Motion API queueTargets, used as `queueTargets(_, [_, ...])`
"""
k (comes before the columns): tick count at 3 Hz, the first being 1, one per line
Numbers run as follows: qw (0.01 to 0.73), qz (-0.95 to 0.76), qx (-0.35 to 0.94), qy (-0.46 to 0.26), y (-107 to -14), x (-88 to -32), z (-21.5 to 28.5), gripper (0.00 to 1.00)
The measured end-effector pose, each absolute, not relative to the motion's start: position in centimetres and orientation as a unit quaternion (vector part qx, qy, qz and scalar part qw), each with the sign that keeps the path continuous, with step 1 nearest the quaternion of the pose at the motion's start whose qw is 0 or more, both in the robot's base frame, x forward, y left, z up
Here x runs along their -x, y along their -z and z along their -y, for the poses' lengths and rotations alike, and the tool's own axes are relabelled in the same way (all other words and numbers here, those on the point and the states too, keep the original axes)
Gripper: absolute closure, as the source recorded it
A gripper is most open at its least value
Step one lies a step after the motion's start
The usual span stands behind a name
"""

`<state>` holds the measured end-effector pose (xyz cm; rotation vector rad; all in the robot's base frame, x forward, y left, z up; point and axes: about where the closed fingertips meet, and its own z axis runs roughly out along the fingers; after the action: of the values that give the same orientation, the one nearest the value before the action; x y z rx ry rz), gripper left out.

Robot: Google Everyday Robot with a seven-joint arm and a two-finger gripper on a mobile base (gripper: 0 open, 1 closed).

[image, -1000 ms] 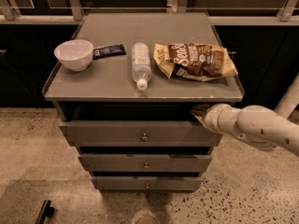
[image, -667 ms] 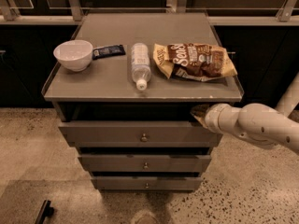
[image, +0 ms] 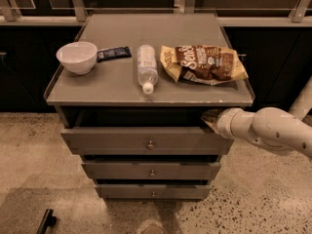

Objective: Open top drawer

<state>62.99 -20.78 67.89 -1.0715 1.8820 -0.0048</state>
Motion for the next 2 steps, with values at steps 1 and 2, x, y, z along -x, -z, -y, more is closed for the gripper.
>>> queueTargets(1, [0.462, -0.767, 0.444, -0.016, -67.62, -62.02, 20.42, 1.0])
queueTargets(2, [0.462, -0.767, 0.444, -0.016, -67.74, -62.02, 20.42, 1.0])
